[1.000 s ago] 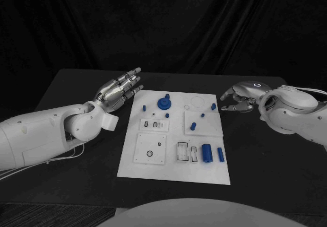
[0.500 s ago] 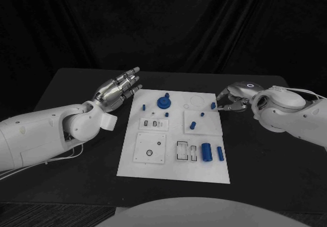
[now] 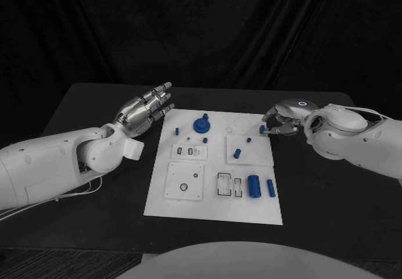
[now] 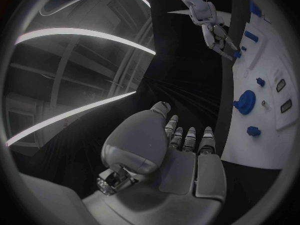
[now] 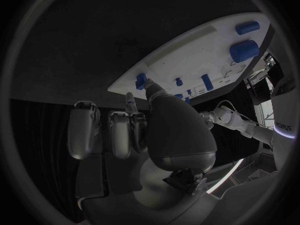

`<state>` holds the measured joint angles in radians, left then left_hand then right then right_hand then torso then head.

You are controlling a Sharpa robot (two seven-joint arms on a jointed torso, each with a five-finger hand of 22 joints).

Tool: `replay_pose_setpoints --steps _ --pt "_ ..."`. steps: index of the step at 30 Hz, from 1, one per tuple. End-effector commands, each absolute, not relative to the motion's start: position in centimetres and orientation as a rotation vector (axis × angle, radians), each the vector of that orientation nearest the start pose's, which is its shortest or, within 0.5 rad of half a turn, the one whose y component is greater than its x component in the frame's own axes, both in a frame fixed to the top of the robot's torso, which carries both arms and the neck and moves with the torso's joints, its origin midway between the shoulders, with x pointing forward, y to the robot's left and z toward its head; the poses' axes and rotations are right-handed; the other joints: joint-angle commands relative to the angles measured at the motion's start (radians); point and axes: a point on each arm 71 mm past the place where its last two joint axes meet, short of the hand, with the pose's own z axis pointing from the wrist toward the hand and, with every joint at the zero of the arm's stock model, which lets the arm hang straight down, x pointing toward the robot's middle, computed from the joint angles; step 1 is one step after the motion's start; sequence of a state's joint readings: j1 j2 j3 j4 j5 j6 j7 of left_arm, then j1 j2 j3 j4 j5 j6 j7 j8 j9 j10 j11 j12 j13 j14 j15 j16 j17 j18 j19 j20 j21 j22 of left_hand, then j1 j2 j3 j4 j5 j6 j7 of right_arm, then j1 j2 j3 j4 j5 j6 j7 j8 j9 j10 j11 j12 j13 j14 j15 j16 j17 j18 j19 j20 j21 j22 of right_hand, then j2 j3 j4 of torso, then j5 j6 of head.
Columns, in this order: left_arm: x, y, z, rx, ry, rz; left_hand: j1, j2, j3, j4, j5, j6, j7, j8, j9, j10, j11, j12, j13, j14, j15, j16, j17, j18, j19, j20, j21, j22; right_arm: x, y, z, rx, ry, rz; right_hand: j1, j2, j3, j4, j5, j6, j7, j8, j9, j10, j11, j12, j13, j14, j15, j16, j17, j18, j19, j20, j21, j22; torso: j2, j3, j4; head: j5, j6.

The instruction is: Assemble the parts on the task board

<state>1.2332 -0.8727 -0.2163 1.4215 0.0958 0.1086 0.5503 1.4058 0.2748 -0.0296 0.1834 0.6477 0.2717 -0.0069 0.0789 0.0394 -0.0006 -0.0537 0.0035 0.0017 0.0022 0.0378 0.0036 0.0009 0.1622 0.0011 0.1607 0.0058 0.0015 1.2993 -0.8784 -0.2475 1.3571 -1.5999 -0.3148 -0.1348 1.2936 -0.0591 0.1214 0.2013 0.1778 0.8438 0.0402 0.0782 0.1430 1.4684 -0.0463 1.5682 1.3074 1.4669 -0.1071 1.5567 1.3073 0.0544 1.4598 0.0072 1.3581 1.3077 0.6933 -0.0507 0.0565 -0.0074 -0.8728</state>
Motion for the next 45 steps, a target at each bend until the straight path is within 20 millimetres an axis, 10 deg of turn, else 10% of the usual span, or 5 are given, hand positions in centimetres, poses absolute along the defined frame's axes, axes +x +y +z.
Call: replay_pose_setpoints --steps 1,22,45 --pt "47.9 24.0 -21.7 -1.105 1.481 -1.873 -0.004 -0.002 0.007 0.001 0.006 0.002 0.006 0.005 0.001 0.001 0.005 -0.003 -0.002 -0.002 0.007 -0.004 -0.001 0.017 -0.001 0.007 -0.006 -0.001 50.4 -27.7 -21.6 -0.299 1.713 0.293 0.008 0.0 -0.003 -0.003 0.004 0.006 0.004 -0.003 0.002 0.102 0.006 0.003 0.263 0.098 0.002 -0.007 0.241 -0.005 0.012 0.003 -0.006 0.198 0.001 0.0009 -0.0002 0.001 0.0" --pt "47.9 24.0 -21.8 -1.108 1.489 -1.875 -0.005 -0.001 0.011 0.0 0.007 0.002 0.007 0.006 0.001 0.001 0.006 -0.003 -0.002 -0.002 0.007 -0.004 -0.001 0.017 -0.001 0.008 -0.006 -0.001 50.5 -27.0 -22.4 -0.314 1.723 0.309 0.026 0.002 -0.009 -0.007 0.011 0.075 0.01 0.03 0.031 0.102 0.012 0.003 0.263 0.098 0.006 -0.007 0.241 -0.005 0.013 0.006 -0.009 0.198 0.0 0.0005 -0.0009 0.004 0.0" --pt "47.9 23.9 -21.9 -1.112 1.501 -1.873 -0.006 0.0 0.013 -0.001 0.007 0.0 0.007 0.006 0.001 0.001 0.007 -0.003 -0.002 -0.002 0.008 -0.004 -0.001 0.017 -0.001 0.009 -0.006 -0.001 50.6 -26.5 -22.6 -0.317 1.713 0.32 0.06 0.034 0.009 -0.03 0.162 0.119 0.005 0.078 0.091 0.102 0.008 0.003 0.263 0.098 0.002 -0.009 0.239 -0.005 0.014 0.002 -0.013 0.198 -0.001 0.0005 -0.0013 0.003 0.0"
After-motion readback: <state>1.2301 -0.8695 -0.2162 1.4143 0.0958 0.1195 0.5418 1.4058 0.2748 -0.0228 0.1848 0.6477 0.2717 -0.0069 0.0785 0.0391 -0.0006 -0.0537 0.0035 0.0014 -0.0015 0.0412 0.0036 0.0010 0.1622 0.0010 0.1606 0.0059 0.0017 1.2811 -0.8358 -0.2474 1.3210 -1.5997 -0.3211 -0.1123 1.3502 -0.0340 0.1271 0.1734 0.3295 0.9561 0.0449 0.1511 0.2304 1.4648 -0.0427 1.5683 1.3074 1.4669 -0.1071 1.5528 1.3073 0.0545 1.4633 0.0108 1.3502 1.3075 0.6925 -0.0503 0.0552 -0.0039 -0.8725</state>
